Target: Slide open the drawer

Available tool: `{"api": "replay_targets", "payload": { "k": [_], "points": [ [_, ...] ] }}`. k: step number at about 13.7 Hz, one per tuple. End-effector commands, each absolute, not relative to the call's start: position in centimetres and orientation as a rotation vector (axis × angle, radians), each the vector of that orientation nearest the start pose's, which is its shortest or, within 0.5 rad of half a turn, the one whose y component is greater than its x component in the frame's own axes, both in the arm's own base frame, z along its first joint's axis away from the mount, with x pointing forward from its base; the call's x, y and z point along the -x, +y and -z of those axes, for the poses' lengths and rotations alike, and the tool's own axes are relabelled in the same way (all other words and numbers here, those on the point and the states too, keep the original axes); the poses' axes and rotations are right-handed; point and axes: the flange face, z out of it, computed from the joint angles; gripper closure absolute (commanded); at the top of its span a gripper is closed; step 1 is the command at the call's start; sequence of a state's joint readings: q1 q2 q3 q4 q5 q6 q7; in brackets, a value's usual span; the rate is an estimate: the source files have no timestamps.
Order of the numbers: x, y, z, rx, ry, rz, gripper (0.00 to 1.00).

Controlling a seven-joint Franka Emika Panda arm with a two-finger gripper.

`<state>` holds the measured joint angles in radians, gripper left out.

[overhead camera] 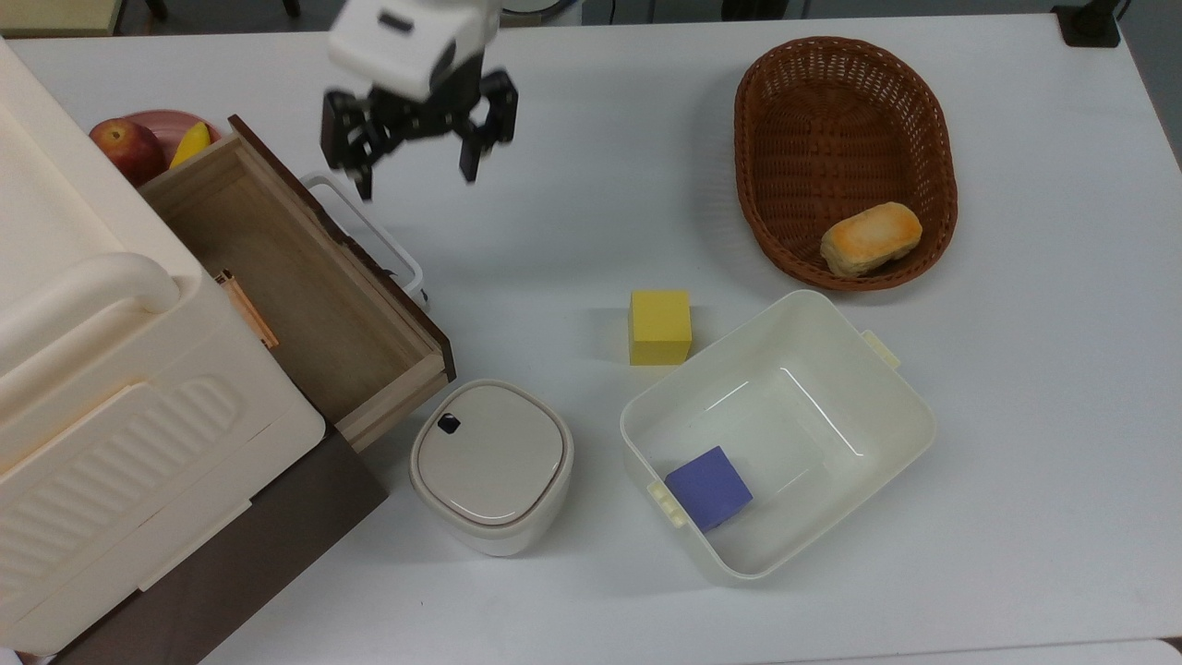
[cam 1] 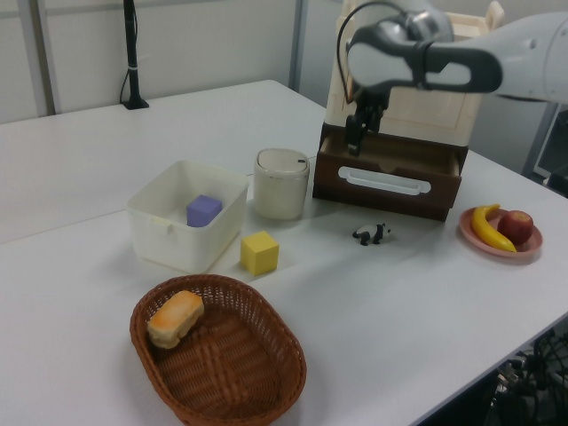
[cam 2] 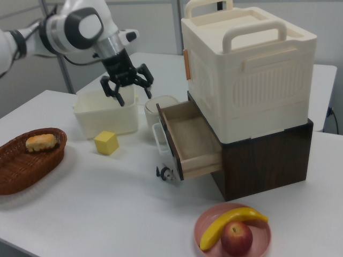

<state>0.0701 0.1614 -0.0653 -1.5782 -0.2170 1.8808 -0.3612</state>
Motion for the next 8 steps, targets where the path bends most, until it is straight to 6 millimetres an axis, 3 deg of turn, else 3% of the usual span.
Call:
{"api": "replay_targets", "payload": {
  "k": [1, 4, 6, 7, 8],
  "points": [
    [-59.5, 0.6, -58.4, 3.189, -0.449, 0.085, 0.00],
    [-57.3, 1.9, -58.4, 3.099, 0.006, -0.162, 0.00],
    [-57.0, 2.8, -58.4, 3.097, 0.088, -0.185, 0.00],
    [-57.1, 4.4, -58.2, 3.112, 0.125, -0.181, 0.00],
    [-57.3, 4.3, -58.2, 3.114, 0.156, -0.172, 0.00]
  ]
}}
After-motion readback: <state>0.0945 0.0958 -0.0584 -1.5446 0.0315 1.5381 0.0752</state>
